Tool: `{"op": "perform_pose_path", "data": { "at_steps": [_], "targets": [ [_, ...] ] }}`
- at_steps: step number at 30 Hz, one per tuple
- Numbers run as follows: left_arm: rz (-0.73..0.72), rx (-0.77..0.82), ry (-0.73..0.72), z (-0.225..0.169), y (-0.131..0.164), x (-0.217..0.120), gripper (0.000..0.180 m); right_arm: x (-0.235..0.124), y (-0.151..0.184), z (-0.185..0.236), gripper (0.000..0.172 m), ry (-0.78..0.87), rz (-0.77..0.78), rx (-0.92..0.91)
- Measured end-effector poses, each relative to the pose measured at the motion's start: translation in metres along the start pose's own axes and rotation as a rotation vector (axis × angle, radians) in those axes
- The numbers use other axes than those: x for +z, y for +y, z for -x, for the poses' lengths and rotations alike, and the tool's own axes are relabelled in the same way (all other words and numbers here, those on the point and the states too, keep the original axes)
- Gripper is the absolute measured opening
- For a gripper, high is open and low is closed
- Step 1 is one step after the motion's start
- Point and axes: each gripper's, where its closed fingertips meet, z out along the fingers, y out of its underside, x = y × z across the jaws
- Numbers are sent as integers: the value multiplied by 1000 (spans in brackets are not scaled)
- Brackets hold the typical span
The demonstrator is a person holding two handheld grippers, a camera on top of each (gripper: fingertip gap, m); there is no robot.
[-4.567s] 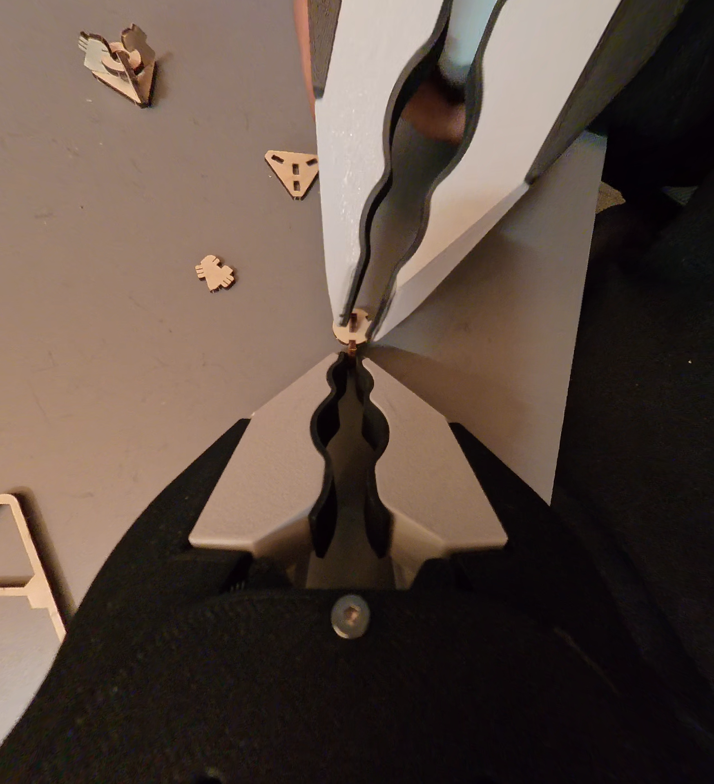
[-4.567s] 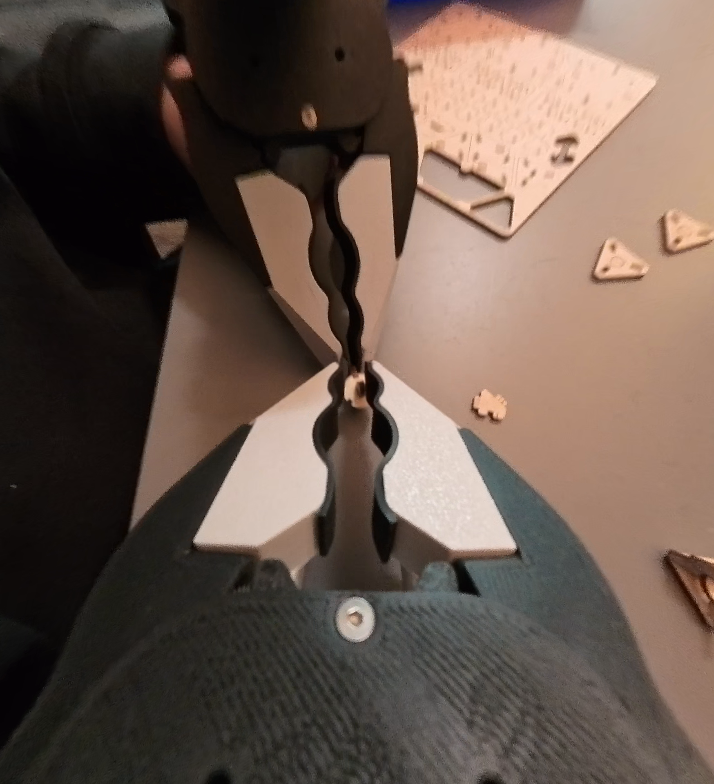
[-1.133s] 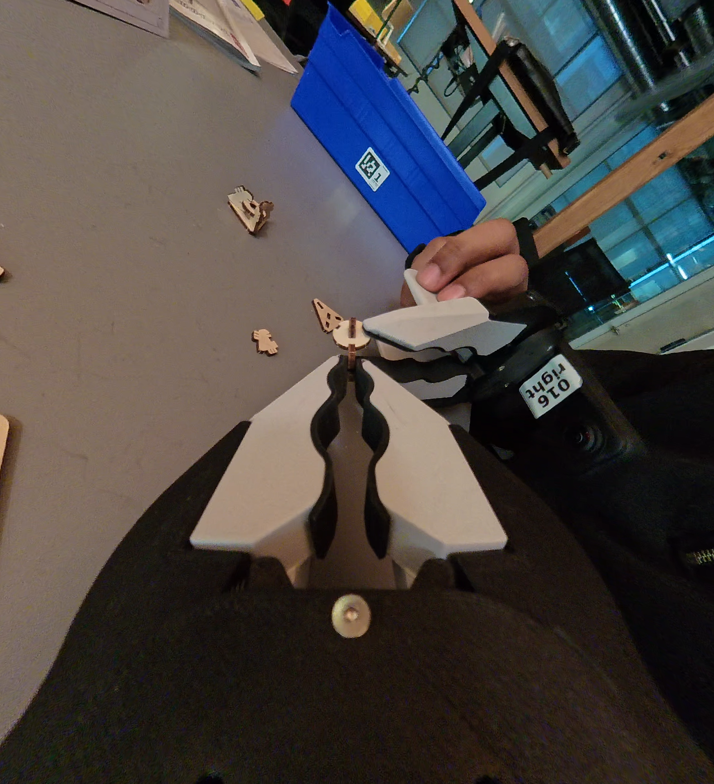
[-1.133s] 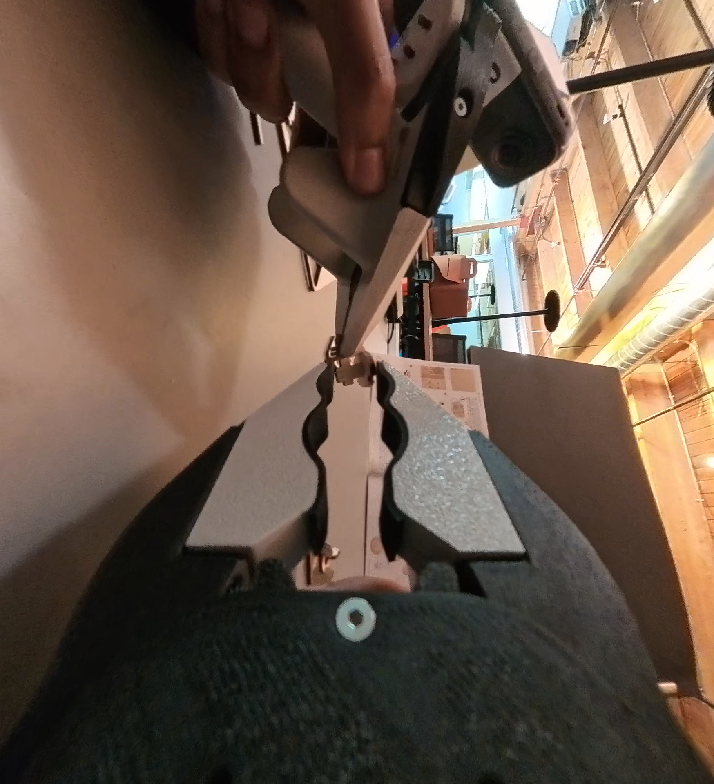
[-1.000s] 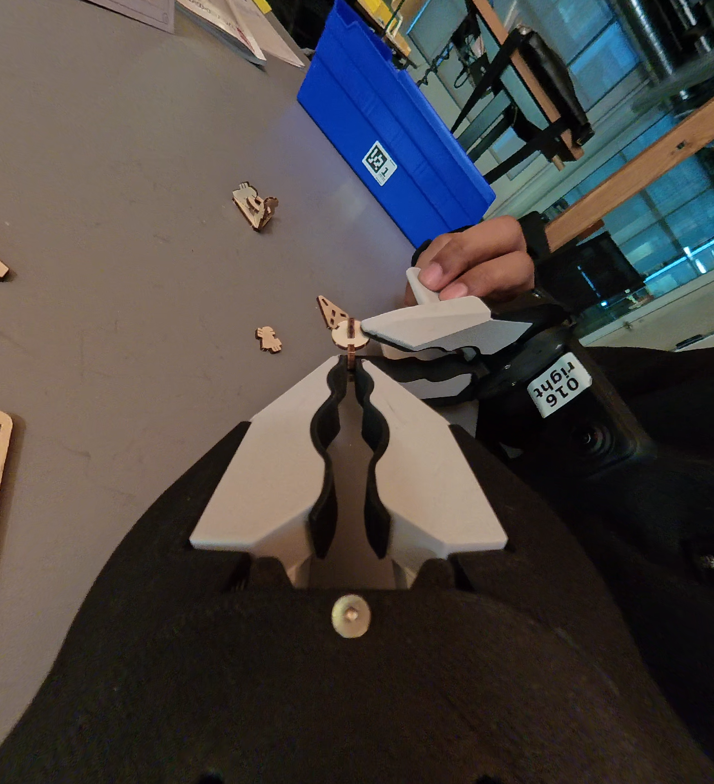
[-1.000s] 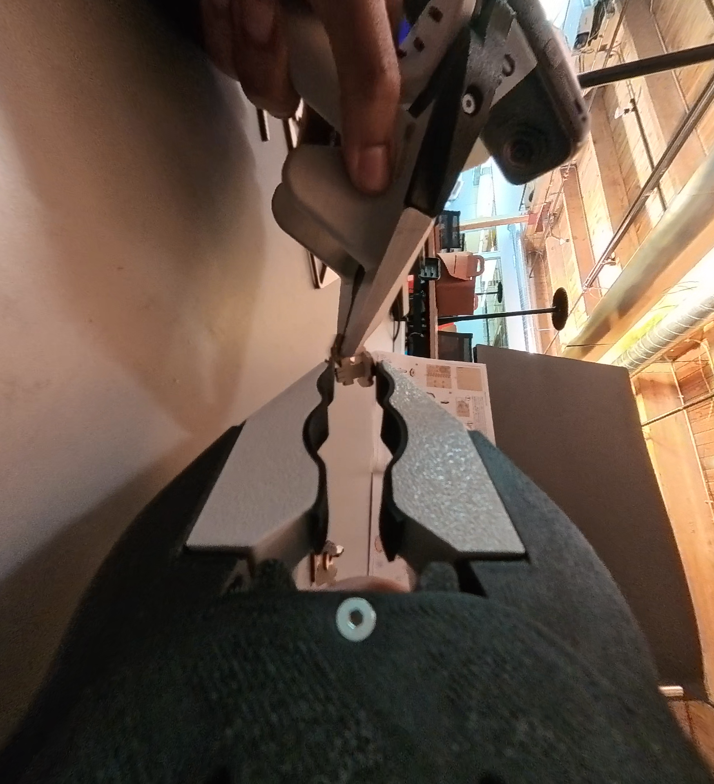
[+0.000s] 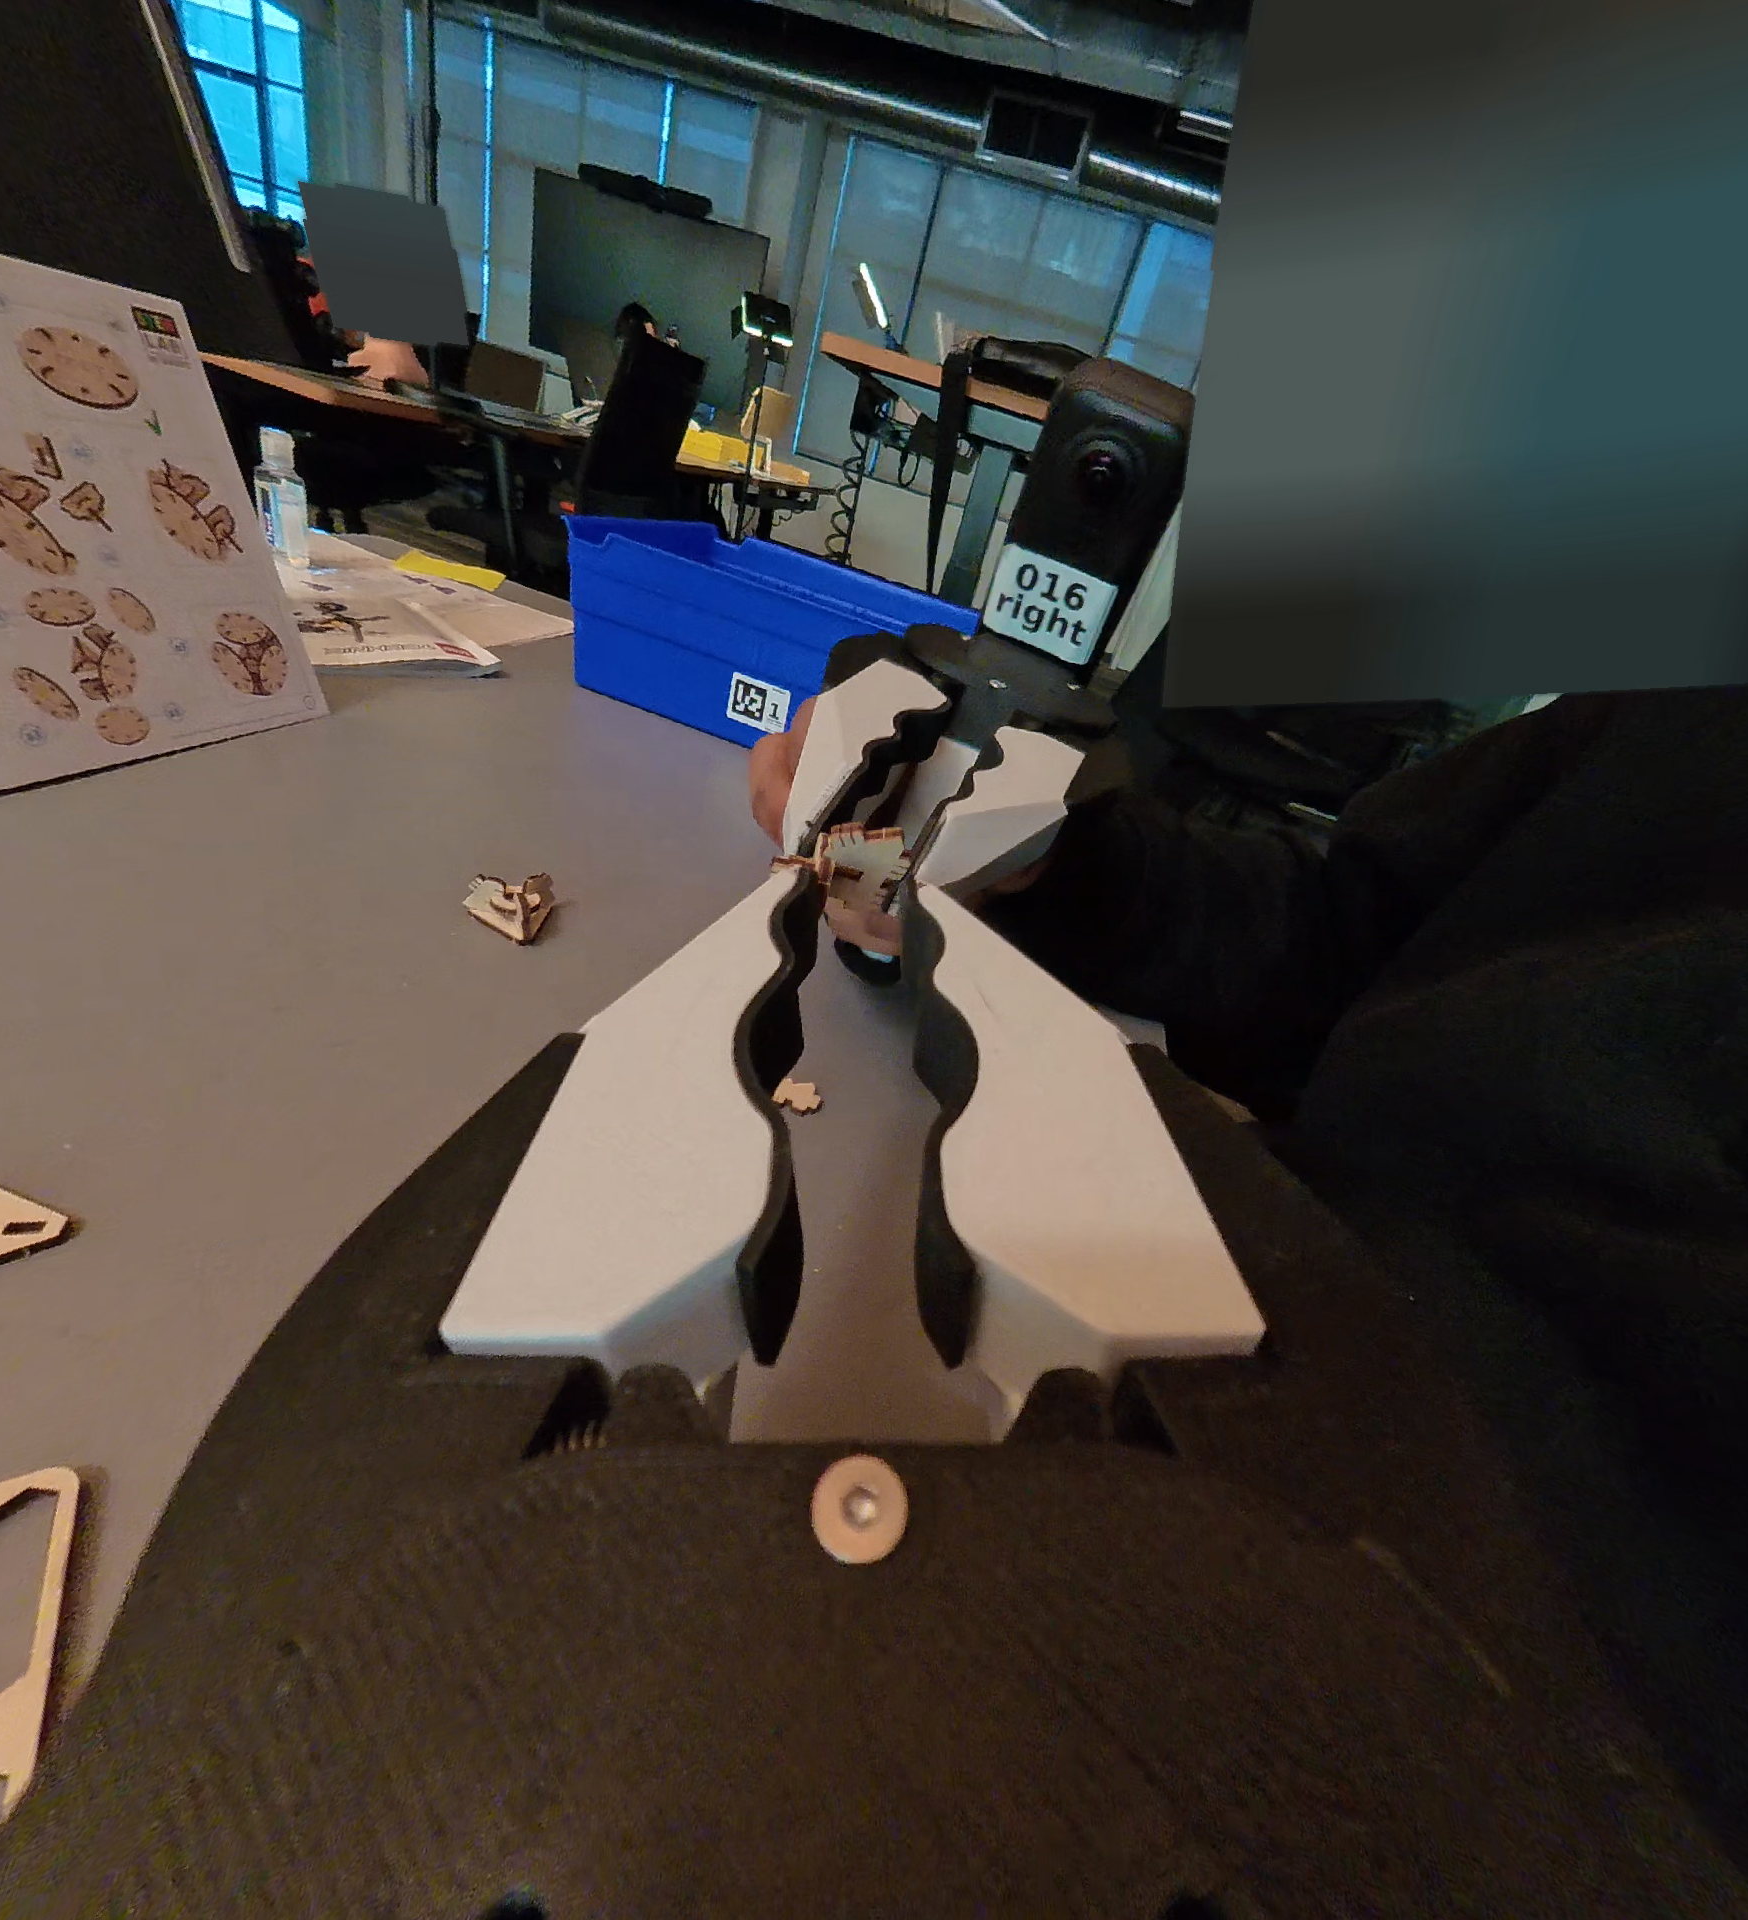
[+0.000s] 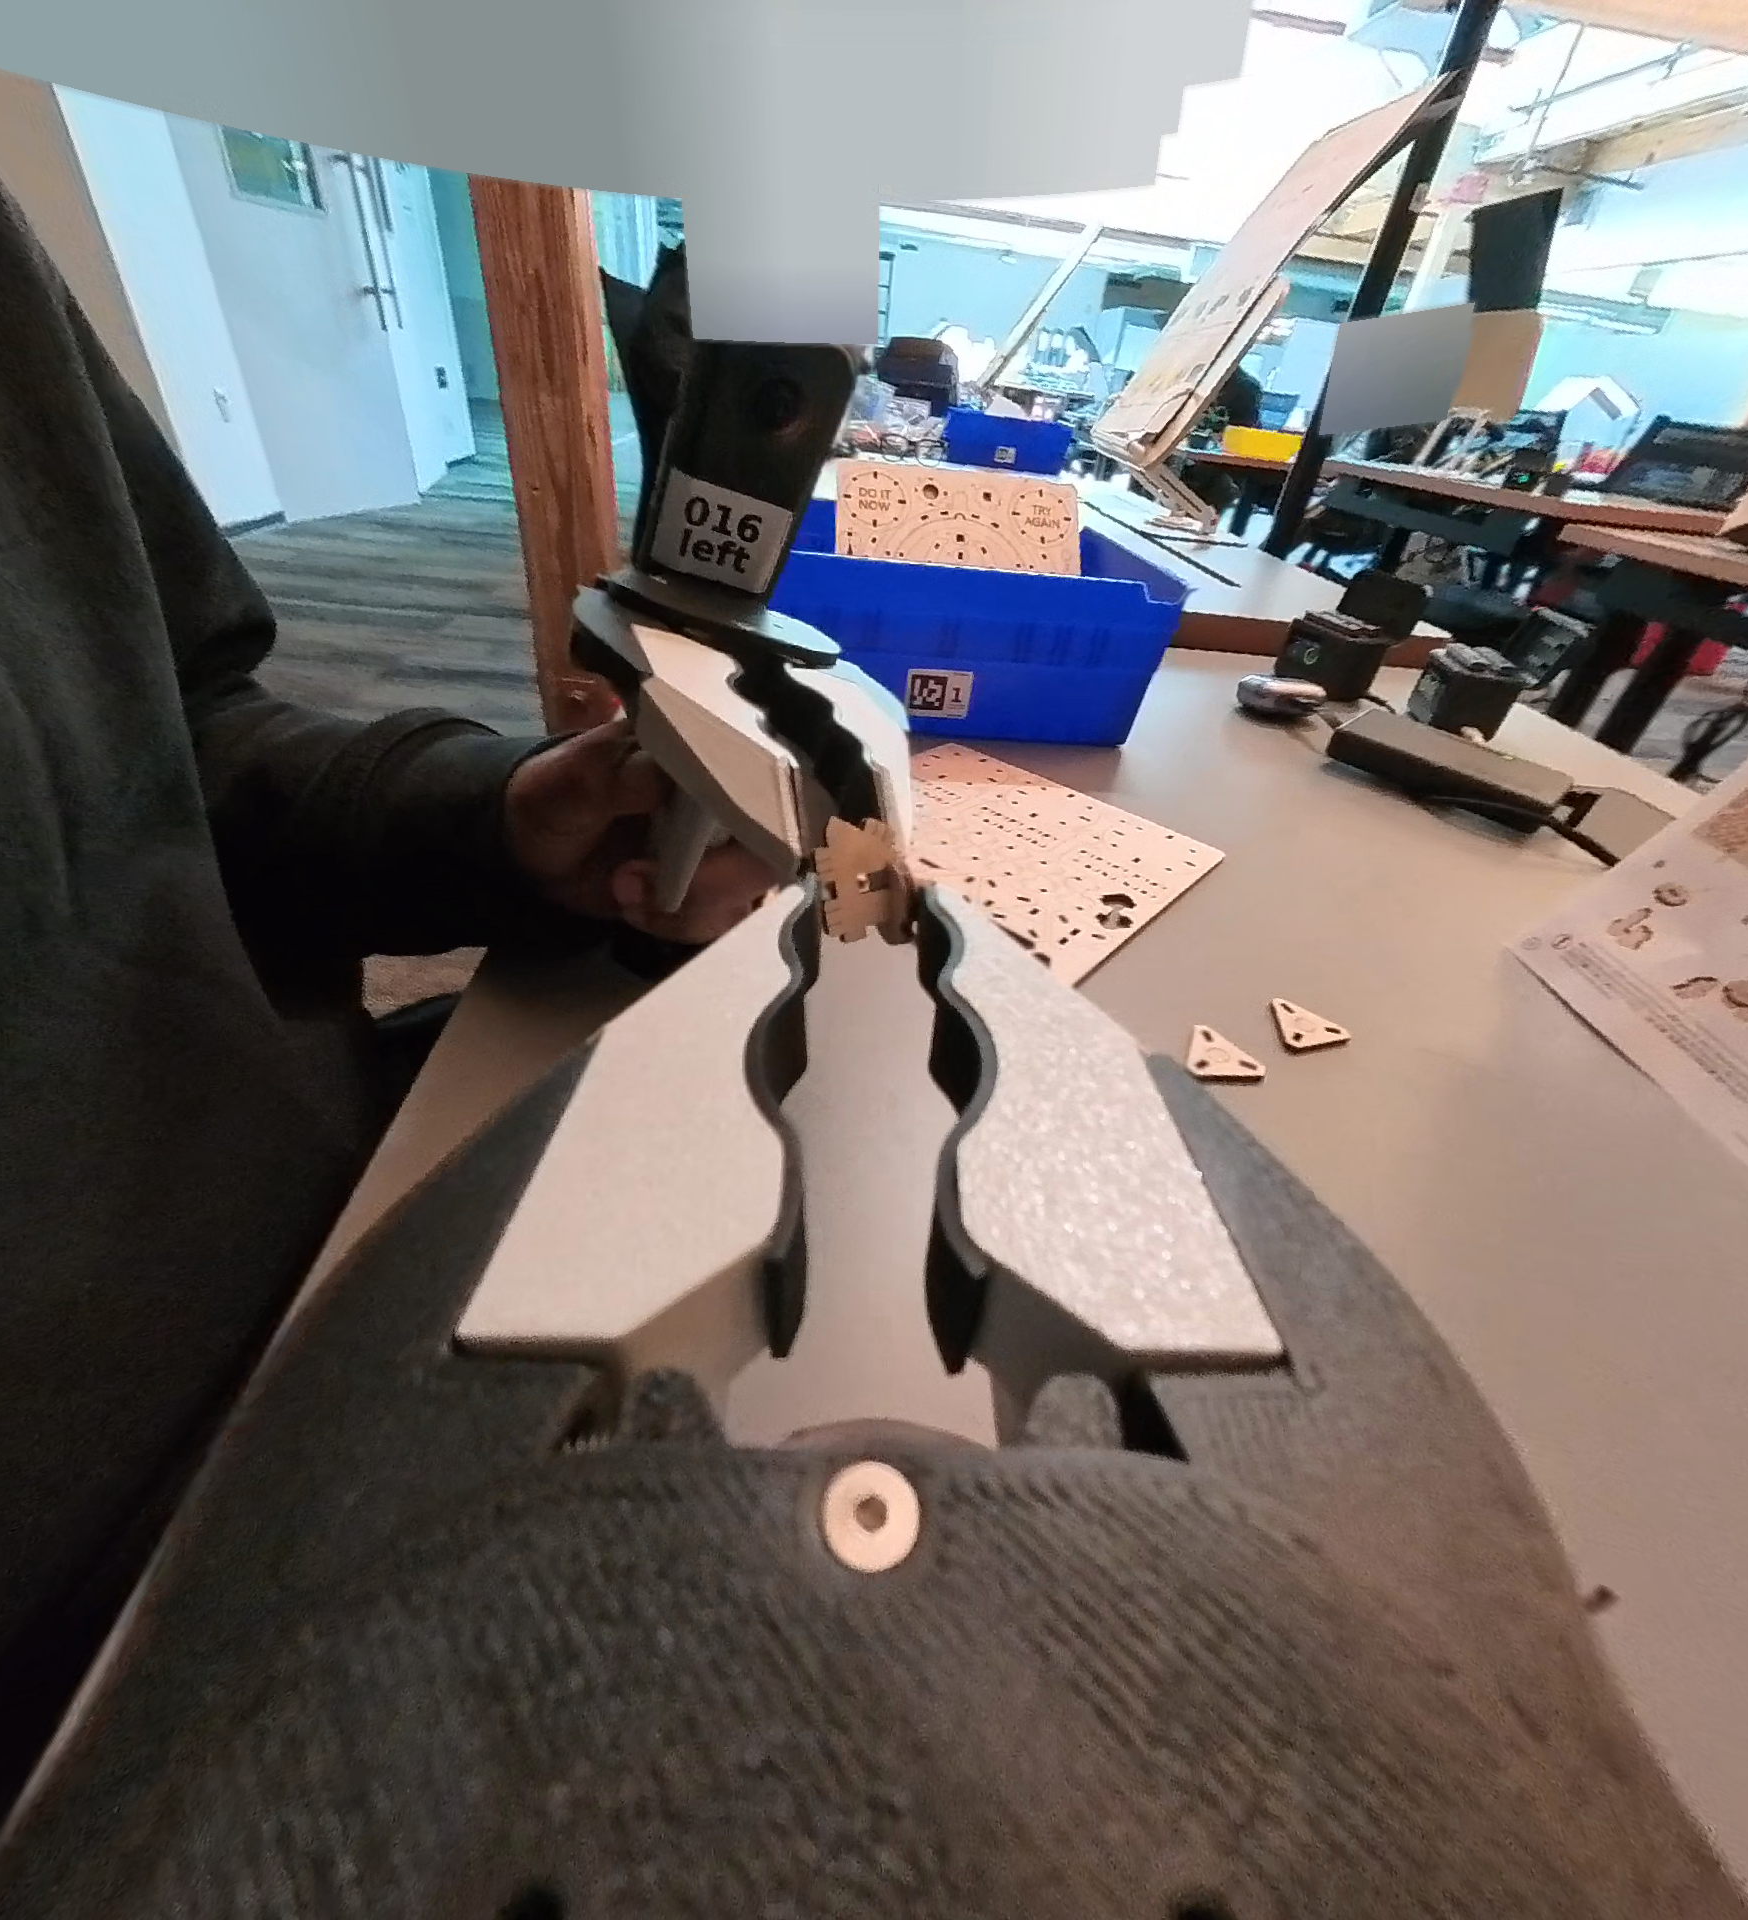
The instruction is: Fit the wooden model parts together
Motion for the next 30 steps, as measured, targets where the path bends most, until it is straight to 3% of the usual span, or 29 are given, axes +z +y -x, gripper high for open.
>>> {"op": "perform_pose_path", "data": {
  "at_steps": [5,9,18,30],
  "targets": [
    [11,-5,13,-2,3,2,12,-2,1,4,16,-56,6,51],
    [45,8,-15,1,7,3,0,-1,2,7,16,-77,15,77],
    [71,95,-76,0,8,1,0,0,2,8,16,-98,13,119],
    [83,89,-103,1,8,-1,0,3,3,8,15,-69,26,93]
  ]
}}
